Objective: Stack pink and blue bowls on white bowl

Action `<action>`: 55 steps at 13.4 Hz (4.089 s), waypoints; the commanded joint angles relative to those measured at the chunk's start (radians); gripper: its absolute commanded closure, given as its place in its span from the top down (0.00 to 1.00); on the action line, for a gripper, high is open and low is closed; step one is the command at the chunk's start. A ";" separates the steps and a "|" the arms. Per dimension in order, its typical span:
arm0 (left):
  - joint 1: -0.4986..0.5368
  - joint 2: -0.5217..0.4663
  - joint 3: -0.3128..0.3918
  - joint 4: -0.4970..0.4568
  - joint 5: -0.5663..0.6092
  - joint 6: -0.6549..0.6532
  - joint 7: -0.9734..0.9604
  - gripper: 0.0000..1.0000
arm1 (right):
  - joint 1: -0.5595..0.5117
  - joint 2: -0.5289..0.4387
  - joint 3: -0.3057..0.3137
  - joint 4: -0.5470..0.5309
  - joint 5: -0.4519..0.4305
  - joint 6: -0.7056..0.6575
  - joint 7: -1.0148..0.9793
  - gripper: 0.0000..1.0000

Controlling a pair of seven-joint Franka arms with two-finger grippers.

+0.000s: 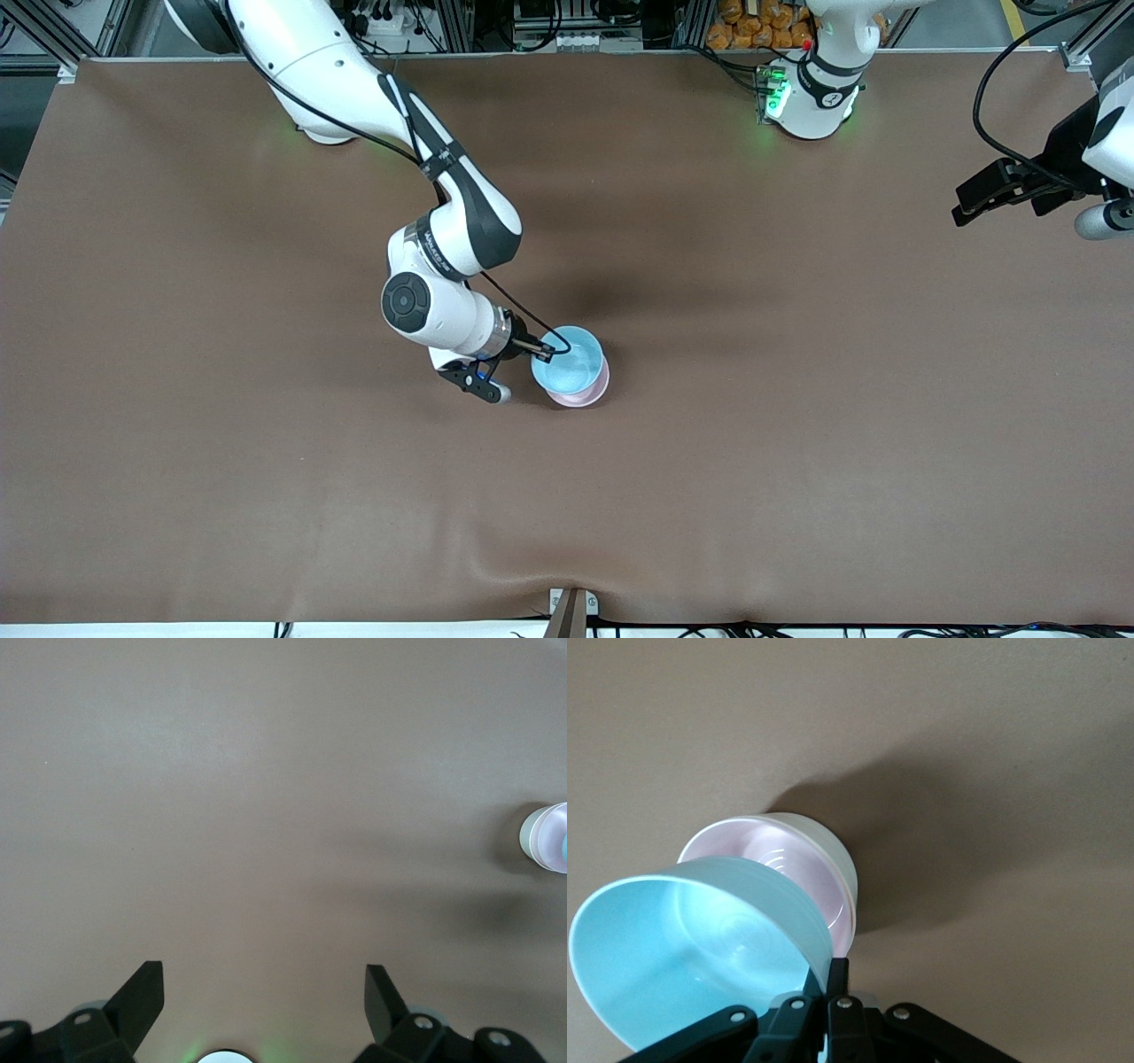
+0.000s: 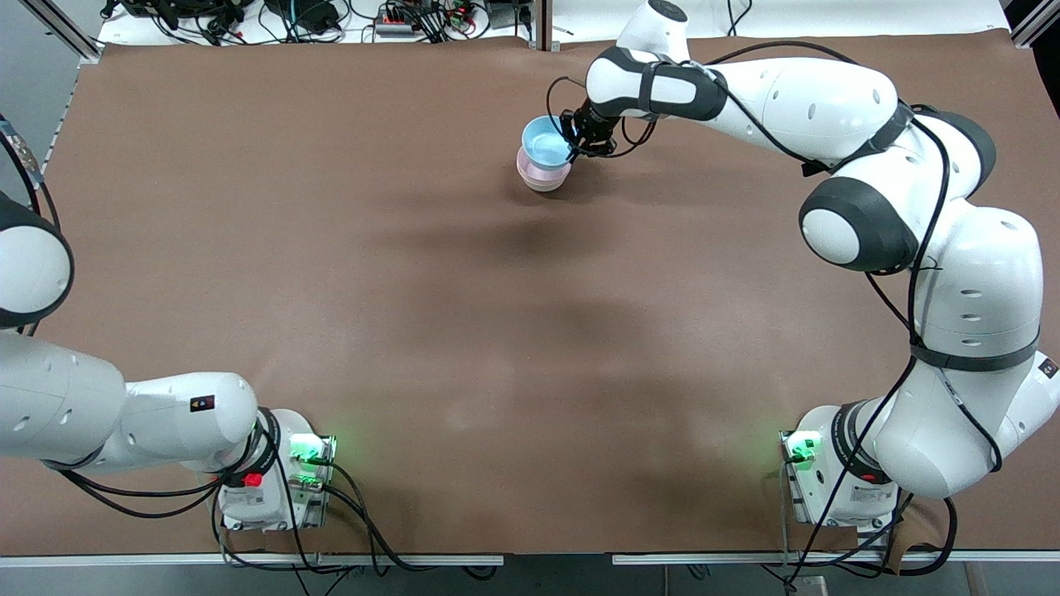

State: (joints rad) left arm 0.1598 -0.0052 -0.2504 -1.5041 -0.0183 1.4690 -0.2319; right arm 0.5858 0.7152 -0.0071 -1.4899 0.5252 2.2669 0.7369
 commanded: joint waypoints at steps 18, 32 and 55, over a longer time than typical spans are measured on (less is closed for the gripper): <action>0.009 -0.010 0.000 -0.016 -0.022 0.045 0.020 1.00 | 0.028 0.056 -0.002 0.026 0.032 0.072 0.004 0.08; 0.009 -0.009 0.000 -0.022 -0.022 0.057 0.020 1.00 | -0.124 -0.195 -0.088 -0.126 -0.028 -0.184 -0.306 1.00; 0.000 -0.001 -0.001 -0.024 -0.022 0.065 0.020 1.00 | -0.593 -0.651 -0.103 -0.135 -0.461 -0.592 -1.036 1.00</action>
State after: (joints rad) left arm 0.1567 0.0002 -0.2516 -1.5224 -0.0202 1.5272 -0.2310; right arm 0.0204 0.0668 -0.1351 -1.6847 0.1047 1.7093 -0.2655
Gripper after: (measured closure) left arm 0.000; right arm 0.000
